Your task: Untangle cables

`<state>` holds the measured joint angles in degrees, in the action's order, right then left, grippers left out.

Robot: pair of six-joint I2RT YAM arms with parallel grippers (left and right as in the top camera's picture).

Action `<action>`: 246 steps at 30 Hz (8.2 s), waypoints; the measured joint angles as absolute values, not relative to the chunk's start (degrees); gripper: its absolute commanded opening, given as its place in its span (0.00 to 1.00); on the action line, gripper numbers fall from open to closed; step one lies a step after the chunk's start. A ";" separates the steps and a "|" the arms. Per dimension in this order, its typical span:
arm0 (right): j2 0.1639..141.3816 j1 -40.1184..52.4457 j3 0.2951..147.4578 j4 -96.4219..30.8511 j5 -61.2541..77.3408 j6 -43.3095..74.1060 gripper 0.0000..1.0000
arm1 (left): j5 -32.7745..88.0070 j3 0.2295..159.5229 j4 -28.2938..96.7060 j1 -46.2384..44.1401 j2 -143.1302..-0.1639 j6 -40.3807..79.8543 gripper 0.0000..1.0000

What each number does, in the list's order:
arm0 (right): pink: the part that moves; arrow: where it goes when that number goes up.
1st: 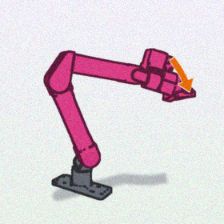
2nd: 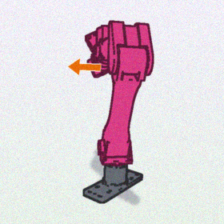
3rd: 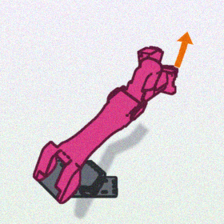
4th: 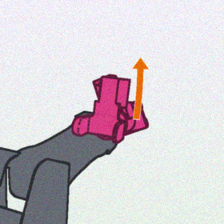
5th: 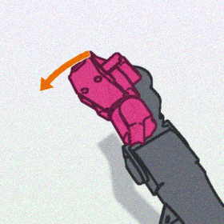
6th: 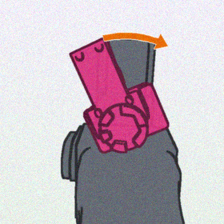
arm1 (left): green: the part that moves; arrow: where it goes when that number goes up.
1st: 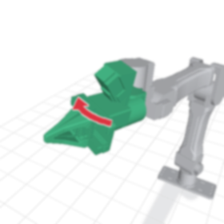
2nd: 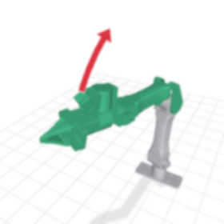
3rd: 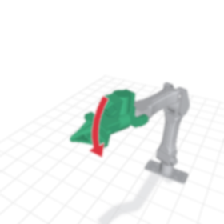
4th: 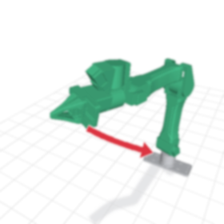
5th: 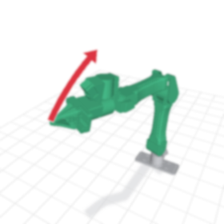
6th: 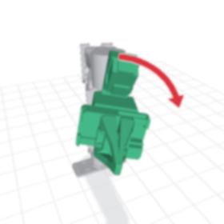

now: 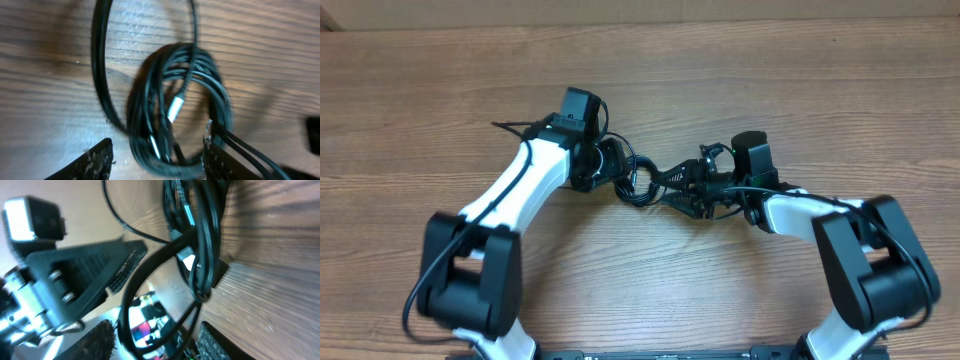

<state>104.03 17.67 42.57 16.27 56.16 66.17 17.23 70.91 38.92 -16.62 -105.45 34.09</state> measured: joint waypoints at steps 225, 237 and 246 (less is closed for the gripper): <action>92.55 12.56 41.91 5.41 37.39 50.96 0.57 | 58.13 72.40 29.12 -10.02 -109.27 -1.43 0.04; 92.55 16.36 41.91 6.20 29.74 50.96 0.54 | 58.17 72.40 29.17 -10.02 -109.27 -0.47 0.04; 92.55 19.99 41.89 10.98 22.00 50.94 0.54 | 62.06 72.40 28.03 -9.54 -109.27 1.32 0.04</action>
